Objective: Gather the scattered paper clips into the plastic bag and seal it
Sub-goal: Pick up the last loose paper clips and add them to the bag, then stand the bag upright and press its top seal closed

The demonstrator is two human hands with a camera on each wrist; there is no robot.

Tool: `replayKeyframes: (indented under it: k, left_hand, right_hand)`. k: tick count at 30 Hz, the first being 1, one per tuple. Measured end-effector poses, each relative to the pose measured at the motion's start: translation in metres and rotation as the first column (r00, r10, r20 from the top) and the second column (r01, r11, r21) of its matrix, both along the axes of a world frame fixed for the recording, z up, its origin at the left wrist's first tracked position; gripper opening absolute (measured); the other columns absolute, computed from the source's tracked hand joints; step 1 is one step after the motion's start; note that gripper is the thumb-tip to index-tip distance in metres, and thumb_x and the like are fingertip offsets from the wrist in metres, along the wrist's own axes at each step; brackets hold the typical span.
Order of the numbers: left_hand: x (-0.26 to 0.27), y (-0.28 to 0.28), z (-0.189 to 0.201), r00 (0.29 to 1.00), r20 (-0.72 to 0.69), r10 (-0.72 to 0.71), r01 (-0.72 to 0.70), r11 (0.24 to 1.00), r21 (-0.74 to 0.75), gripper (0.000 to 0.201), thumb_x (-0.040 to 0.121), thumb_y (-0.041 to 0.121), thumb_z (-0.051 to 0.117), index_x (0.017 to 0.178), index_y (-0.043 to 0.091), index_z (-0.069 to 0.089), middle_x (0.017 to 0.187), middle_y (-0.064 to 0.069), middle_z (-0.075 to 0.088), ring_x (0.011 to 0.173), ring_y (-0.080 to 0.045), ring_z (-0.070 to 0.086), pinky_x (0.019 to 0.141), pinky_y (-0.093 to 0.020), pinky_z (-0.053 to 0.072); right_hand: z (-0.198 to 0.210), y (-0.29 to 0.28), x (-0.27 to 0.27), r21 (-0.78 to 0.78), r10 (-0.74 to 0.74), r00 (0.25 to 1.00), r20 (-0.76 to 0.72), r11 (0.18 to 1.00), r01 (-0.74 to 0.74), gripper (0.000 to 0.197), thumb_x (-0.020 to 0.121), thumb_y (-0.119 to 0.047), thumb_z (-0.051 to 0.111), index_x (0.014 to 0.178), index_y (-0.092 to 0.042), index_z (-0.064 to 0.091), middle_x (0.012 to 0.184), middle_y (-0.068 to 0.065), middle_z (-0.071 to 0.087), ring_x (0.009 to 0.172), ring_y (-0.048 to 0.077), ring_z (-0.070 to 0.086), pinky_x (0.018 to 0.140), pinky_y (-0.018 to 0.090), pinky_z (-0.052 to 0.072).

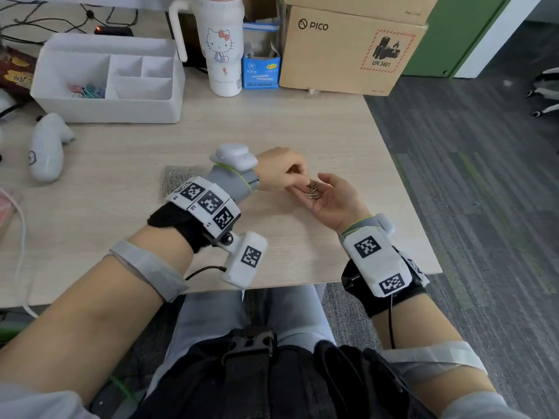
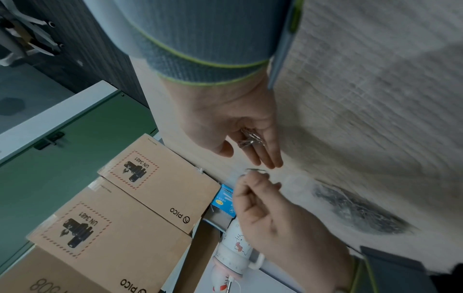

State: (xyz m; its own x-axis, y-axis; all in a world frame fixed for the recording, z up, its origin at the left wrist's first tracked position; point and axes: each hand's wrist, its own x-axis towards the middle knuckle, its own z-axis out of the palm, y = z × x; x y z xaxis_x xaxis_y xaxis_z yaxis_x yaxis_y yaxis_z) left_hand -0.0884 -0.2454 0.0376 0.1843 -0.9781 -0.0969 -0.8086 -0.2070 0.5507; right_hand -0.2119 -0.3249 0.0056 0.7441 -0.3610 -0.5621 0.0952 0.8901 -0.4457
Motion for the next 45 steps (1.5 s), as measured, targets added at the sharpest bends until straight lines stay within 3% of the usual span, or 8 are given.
replayKeyframes:
  k: [7,11,16,21,26,37,40,45]
  left_hand:
    - [0.008,-0.002,0.013,0.999,0.034,0.023,-0.02,0.997,-0.077,0.036,0.071,0.044,0.06,0.087,0.012,0.07,0.092,-0.01,0.067,0.081,-0.017,0.051,0.08,-0.036,0.046]
    - [0.034,0.016,0.016,0.936,0.033,0.352,-0.335,0.913,-0.235,0.025,0.078,0.035,0.066,0.085,0.012,0.069,0.085,-0.004,0.067,0.075,-0.015,0.053,0.071,-0.029,0.045]
    - [0.045,0.032,0.016,0.869,0.238,0.434,-0.45,0.893,0.016,0.038,0.071,0.042,0.066,0.048,0.017,0.049,0.057,-0.003,0.051,0.055,-0.023,0.043,0.054,-0.028,0.037]
    - [0.038,0.03,0.011,0.907,0.279,0.316,-0.366,0.918,0.15,0.041,0.077,0.021,0.057,0.045,0.02,0.032,0.044,0.001,0.029,0.043,-0.017,0.022,0.045,-0.022,0.02]
    - [0.041,0.034,0.006,0.913,0.148,0.381,-0.398,0.91,0.113,0.026,0.075,0.021,0.059,0.051,0.013,0.054,0.052,-0.005,0.045,0.049,-0.02,0.035,0.045,-0.023,0.024]
    - [0.061,0.053,0.015,0.883,-0.091,0.46,-0.467,0.879,-0.092,0.025,0.073,0.02,0.062,0.06,-0.001,0.066,0.05,-0.003,0.052,0.053,-0.016,0.044,0.059,-0.029,0.038]
    - [0.064,0.055,0.016,0.868,-0.105,0.485,-0.496,0.858,-0.133,0.023,0.073,0.018,0.061,0.057,0.002,0.066,0.045,0.002,0.05,0.047,-0.011,0.042,0.055,-0.025,0.034]
    - [0.068,0.056,0.016,0.844,-0.145,0.517,-0.536,0.823,-0.186,0.021,0.072,0.019,0.061,0.05,0.017,0.064,0.035,0.018,0.052,0.043,0.001,0.047,0.047,-0.015,0.032]
  right_hand:
    - [0.008,0.009,0.023,-0.019,0.059,0.995,0.084,0.998,-0.057,0.034,0.098,-0.009,0.028,0.091,0.004,0.059,0.079,0.021,0.07,0.074,0.032,0.071,0.064,0.04,0.059]
    - [0.012,0.009,0.029,0.055,0.013,0.997,0.077,0.998,-0.017,0.035,0.097,-0.007,0.027,0.097,0.019,0.051,0.121,0.033,0.053,0.123,0.045,0.046,0.1,0.043,0.044]
    - [0.011,0.013,0.039,0.058,0.054,0.998,0.027,0.997,-0.056,0.036,0.097,-0.008,0.026,0.098,0.019,0.05,0.136,0.034,0.042,0.128,0.045,0.041,0.105,0.046,0.038]
    - [0.009,0.019,0.046,0.023,0.154,0.988,-0.006,0.988,-0.154,0.039,0.098,-0.012,0.027,0.096,0.018,0.051,0.121,0.036,0.051,0.127,0.045,0.042,0.102,0.046,0.04]
    - [0.009,0.018,0.054,-0.011,0.262,0.965,-0.016,0.965,-0.262,0.043,0.098,-0.021,0.03,0.1,0.017,0.051,0.098,0.033,0.058,0.107,0.043,0.054,0.075,0.045,0.055]
    - [0.043,0.027,0.075,-0.089,0.449,0.891,0.059,0.892,-0.444,0.072,0.097,-0.044,0.03,0.126,0.022,0.033,0.139,0.027,0.038,0.138,0.032,0.032,0.104,0.04,0.038]
    - [0.05,0.028,0.077,-0.137,0.455,0.89,0.035,0.884,-0.447,0.071,0.097,-0.044,0.03,0.131,0.018,0.032,0.132,0.03,0.044,0.13,0.033,0.042,0.106,0.039,0.036]
    - [0.053,0.029,0.077,-0.301,0.36,0.932,-0.041,0.885,-0.355,0.041,0.097,-0.018,0.03,0.097,0.012,0.057,0.085,0.022,0.07,0.083,0.028,0.068,0.086,0.03,0.053]
